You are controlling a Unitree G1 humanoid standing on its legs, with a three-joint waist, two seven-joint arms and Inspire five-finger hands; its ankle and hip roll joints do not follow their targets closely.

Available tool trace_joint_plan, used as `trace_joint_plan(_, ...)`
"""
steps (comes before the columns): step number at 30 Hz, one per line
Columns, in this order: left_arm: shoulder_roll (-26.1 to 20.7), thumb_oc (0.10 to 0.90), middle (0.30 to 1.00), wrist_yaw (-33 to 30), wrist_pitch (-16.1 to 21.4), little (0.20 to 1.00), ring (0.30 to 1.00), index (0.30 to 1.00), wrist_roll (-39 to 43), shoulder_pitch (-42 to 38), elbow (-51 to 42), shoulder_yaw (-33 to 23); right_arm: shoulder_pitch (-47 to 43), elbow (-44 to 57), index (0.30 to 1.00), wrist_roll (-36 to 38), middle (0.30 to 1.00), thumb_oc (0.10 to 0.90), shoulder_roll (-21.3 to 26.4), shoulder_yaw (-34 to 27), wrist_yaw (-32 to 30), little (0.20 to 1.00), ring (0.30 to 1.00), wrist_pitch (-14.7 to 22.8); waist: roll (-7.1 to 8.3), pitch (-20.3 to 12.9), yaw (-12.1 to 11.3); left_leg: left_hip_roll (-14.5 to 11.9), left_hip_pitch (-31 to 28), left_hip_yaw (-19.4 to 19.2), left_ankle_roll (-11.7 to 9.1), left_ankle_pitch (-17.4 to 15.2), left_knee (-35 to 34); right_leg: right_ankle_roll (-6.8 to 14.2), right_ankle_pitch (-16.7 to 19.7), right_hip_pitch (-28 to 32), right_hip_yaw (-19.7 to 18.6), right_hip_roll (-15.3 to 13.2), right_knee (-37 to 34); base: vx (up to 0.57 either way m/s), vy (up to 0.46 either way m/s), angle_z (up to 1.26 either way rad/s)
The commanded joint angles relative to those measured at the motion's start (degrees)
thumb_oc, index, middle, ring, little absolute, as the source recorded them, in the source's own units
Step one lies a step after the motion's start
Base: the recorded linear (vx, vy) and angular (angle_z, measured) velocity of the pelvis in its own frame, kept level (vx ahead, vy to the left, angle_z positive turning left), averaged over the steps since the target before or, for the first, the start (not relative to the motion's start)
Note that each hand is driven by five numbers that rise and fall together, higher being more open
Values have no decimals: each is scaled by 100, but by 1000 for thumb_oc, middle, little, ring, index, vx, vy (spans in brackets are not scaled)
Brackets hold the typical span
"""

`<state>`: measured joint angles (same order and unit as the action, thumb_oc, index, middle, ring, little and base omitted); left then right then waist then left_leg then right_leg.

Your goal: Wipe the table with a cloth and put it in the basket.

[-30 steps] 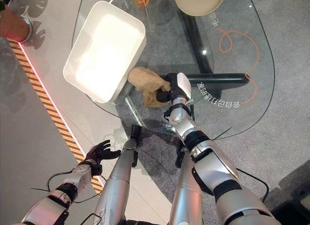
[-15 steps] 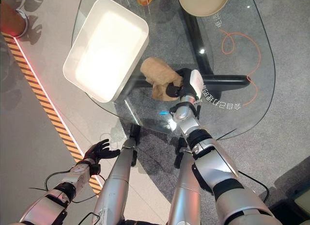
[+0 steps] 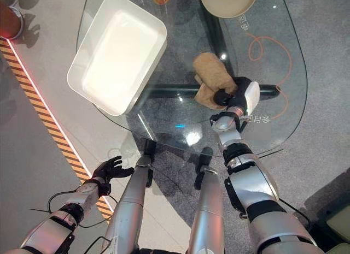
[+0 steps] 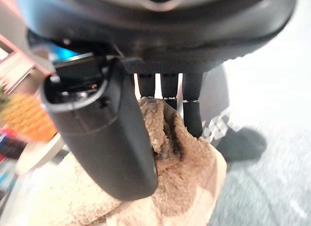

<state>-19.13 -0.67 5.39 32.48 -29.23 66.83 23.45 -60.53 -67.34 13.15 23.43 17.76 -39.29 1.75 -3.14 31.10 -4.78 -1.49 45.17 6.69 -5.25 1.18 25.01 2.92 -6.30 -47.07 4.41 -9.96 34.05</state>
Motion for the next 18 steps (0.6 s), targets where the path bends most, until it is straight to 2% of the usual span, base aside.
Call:
trace_joint_plan(1, -75, 800, 900, 37, 44, 900, 900, 900, 64, 233, 381, -335, 306, -425, 300, 203, 300, 100, 1336, -498, -963, 200, 300, -138, -159, -131, 170, 187, -82, -541, 666, -440, 316, -276, 279, 128, 227, 424, -293, 0, 0, 0)
trace_joint_plan(18, -242, 800, 900, 205, 48, 900, 900, 900, 57, 147, 561, -408, 519, -795, 300, 923, 300, 100, 1566, -897, -1188, 200, 300, -42, -95, -131, 218, 152, -78, -549, 651, -494, 344, -257, 271, 130, 204, 456, -301, 0, 0, 0)
